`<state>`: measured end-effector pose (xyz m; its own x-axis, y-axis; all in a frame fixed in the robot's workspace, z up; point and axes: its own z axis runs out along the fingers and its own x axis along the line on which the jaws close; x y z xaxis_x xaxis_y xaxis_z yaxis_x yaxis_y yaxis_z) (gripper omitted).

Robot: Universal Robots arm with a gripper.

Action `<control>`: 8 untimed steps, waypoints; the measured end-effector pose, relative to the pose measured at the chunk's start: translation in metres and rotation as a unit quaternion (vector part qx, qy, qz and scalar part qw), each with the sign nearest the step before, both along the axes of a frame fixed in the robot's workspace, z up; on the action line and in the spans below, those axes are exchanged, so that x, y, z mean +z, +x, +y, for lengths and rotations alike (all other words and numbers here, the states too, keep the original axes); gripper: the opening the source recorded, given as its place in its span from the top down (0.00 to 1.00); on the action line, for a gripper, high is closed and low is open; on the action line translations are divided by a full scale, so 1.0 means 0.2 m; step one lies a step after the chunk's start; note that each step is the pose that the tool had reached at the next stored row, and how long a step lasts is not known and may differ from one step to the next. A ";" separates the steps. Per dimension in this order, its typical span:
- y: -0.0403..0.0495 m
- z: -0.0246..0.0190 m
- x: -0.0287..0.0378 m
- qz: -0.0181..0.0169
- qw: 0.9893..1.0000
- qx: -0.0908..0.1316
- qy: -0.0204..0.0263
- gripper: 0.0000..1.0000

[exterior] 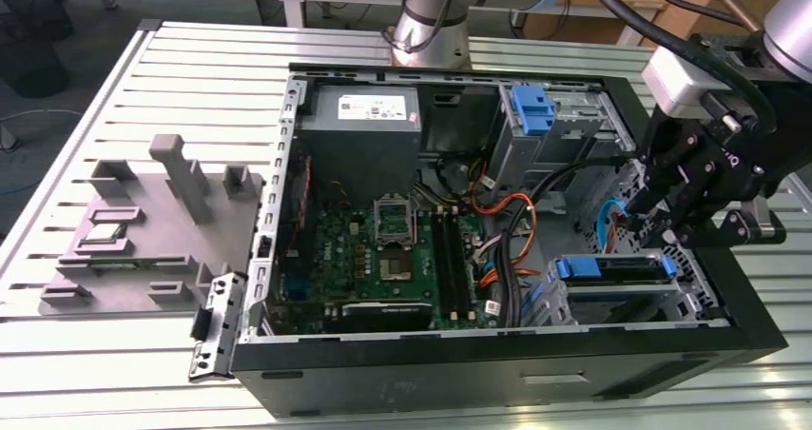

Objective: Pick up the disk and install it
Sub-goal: 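Insert the first disk wire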

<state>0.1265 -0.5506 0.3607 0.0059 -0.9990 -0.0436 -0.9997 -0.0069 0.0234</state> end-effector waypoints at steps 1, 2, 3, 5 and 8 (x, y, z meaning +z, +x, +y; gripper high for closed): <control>0.000 0.000 0.000 0.000 1.000 0.000 0.000 0.58; 0.001 0.000 0.000 0.000 1.000 0.000 0.000 0.58; 0.001 0.000 -0.001 0.000 1.000 0.000 0.000 0.58; 0.001 0.000 -0.001 0.000 1.000 0.000 0.000 0.58; 0.001 0.000 0.000 0.000 1.000 0.000 0.000 0.65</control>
